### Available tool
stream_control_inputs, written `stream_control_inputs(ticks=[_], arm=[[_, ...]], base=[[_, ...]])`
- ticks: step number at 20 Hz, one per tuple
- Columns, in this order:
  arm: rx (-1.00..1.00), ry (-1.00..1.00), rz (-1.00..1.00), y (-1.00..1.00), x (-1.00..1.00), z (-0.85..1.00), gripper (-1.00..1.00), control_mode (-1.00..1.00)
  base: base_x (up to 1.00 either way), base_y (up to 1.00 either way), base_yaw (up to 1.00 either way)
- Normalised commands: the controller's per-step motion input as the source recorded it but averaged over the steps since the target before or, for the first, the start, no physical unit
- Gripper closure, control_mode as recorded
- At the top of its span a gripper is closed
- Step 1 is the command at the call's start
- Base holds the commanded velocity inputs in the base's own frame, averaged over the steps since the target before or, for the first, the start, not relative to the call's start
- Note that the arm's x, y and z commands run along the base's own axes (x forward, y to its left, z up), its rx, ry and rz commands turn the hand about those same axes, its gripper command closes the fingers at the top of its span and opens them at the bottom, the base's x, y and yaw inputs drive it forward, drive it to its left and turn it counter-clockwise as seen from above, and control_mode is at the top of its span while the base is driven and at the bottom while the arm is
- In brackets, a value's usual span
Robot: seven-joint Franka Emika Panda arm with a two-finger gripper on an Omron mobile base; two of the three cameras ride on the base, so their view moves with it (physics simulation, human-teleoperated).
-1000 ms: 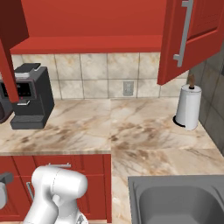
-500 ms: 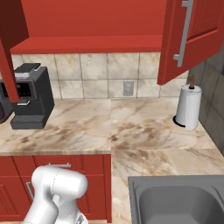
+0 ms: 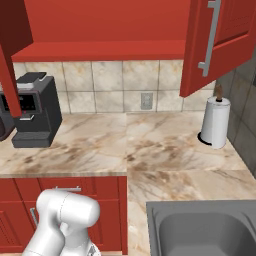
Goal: Close all open cabinet doors.
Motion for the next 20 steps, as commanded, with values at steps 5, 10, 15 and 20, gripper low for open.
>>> stream_control_inputs(ticks=[5,10,15,20], arm=[[-0.17,-0.07,-0.11,0.46,0.65,0.50,-1.00,-1.00],[-0.16,-0.06,-0.11,0.51,0.59,0.47,-1.00,-1.00],[-0.16,-0.05,-0.10,0.53,0.49,0.29,-1.00,-1.00],[-0.09,0.00,-0.07,0.36,0.71,0.11,-1.00,-1.00]], base=[[0.00,0.00,0.00],[0.00,0.00,0.00],[0.00,0.00,0.00],[0.00,0.00,0.00]])
